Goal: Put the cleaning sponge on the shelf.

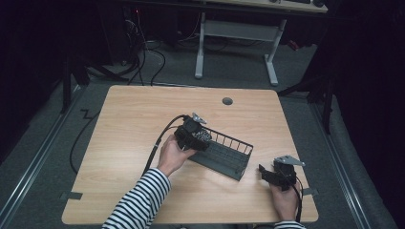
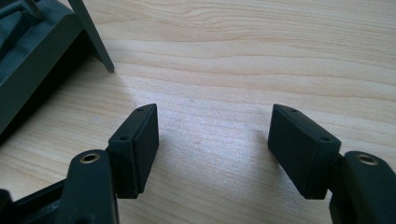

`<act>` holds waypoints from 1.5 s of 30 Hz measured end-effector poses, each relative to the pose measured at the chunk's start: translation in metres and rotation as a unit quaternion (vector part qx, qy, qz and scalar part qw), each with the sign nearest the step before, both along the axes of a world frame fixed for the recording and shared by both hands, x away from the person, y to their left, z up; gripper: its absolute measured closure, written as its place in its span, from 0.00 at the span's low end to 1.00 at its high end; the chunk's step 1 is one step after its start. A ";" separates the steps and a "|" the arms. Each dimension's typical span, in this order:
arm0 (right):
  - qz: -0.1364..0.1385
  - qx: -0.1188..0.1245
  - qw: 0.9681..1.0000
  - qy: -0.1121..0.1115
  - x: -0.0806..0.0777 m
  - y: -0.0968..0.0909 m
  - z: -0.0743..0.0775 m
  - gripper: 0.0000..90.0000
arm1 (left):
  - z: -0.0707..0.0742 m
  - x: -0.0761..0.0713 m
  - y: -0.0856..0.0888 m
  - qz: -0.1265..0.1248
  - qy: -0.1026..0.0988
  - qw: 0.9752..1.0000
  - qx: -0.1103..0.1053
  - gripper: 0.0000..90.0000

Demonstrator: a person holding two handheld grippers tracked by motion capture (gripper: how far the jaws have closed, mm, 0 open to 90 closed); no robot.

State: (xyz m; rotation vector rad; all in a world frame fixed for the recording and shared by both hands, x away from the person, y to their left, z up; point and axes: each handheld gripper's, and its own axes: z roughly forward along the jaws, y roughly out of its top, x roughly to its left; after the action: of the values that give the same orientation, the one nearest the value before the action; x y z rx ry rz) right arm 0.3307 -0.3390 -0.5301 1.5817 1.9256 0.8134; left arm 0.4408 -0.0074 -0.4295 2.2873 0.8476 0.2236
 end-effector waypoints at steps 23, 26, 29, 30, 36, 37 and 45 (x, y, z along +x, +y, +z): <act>0.000 0.000 1.000 -0.002 0.000 0.000 0.000 0.38 | 0.025 -0.021 0.057 0.039 -0.043 0.996 -0.075 0.31; 0.000 0.000 1.000 -0.001 0.000 0.000 0.000 0.38 | 0.027 -0.023 0.067 0.047 -0.044 0.995 -0.077 0.31; 0.000 0.000 1.000 -0.001 0.000 0.000 0.000 0.38 | 0.029 -0.025 0.077 0.054 -0.046 0.994 -0.082 0.31; 0.000 0.000 1.000 -0.001 0.000 0.000 0.000 0.38 | 0.029 -0.026 0.079 0.056 -0.047 0.994 -0.082 0.31; 0.000 0.000 1.000 -0.001 0.000 0.000 0.000 0.38 | 0.031 -0.030 0.094 0.069 -0.053 0.992 -0.089 0.31; 0.000 0.000 1.000 -0.001 0.000 0.000 0.000 0.38 | 0.031 -0.031 0.096 0.071 -0.052 0.992 -0.089 0.31; 0.000 -0.001 1.000 -0.001 0.000 0.000 0.000 0.38 | 0.029 -0.036 0.112 0.086 -0.052 0.990 -0.095 0.31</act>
State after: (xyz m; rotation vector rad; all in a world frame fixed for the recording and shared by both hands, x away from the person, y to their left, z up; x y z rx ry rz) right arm 0.3307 -0.3386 -0.5303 1.5792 1.9237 0.8140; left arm 0.4048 0.1050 -0.4006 2.0106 0.9688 0.3219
